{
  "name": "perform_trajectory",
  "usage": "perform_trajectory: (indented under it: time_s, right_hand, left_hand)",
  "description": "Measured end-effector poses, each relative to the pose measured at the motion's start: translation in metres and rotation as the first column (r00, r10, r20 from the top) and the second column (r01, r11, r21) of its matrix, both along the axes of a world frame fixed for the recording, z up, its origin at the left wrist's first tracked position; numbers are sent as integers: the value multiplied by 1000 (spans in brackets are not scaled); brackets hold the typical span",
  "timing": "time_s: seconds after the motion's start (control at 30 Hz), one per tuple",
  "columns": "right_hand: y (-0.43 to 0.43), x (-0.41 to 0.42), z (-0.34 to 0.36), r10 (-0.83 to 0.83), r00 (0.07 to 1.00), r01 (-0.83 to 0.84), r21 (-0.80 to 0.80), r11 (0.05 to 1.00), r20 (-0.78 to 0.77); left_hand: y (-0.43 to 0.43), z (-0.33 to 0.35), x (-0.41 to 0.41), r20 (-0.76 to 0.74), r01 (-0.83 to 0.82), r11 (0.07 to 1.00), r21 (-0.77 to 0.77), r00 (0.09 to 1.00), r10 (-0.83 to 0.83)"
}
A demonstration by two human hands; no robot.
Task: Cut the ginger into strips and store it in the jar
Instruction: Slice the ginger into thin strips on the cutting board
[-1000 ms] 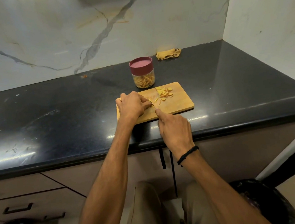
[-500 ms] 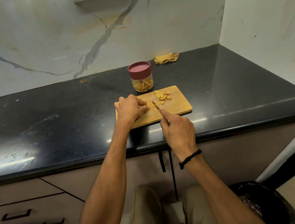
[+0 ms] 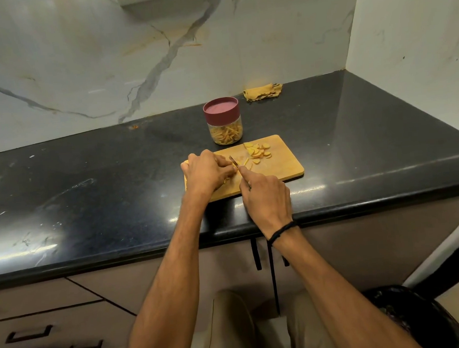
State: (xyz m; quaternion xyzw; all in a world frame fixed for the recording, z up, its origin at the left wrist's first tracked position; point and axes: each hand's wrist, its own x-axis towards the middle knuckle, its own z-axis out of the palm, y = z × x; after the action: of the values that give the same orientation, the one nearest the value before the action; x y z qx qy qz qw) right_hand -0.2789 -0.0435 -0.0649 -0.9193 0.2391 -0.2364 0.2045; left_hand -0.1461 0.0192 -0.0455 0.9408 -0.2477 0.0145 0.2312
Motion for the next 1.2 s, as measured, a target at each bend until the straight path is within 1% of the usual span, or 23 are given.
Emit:
perform_trajectory:
  time_s: [0.17,0.4,0.57,0.7,0.83,0.97,1.07,1.2]
  right_hand:
    - [1,1,0,-1,1000,1,-14,1000,-10]
    - [1,5,3,-10,995,5,-50,999,-99]
    - [5,-19,3,-16,989,7,-67,998,-147]
    - [8,-37,1,-14,990,7,-52,999,-141]
    - [2,-44,3,-14,997,19,60,998,-79]
    - [-1,-30,6,-10,1000,11,134,991,-8]
    - [0,-18,6,-4,1000,3,126,992,4]
    - [-1,-10,4,-16,999,19,94,995,-29]
  left_hand:
    - [-1,2,0,10,0,1000,31,1000,0]
    - [-9,4,-7,138,-72,984,161,989,50]
    - [-7,4,-8,146,-68,981,182,988,42]
    - [-7,6,-7,154,-54,977,204,988,22]
    - [-5,4,-2,127,-35,983,180,992,12]
    - [-3,1,0,81,-8,994,106,997,0]
    - [0,-3,3,74,-2,998,57,997,-2]
    - [-1,-6,7,54,-12,1000,29,999,11]
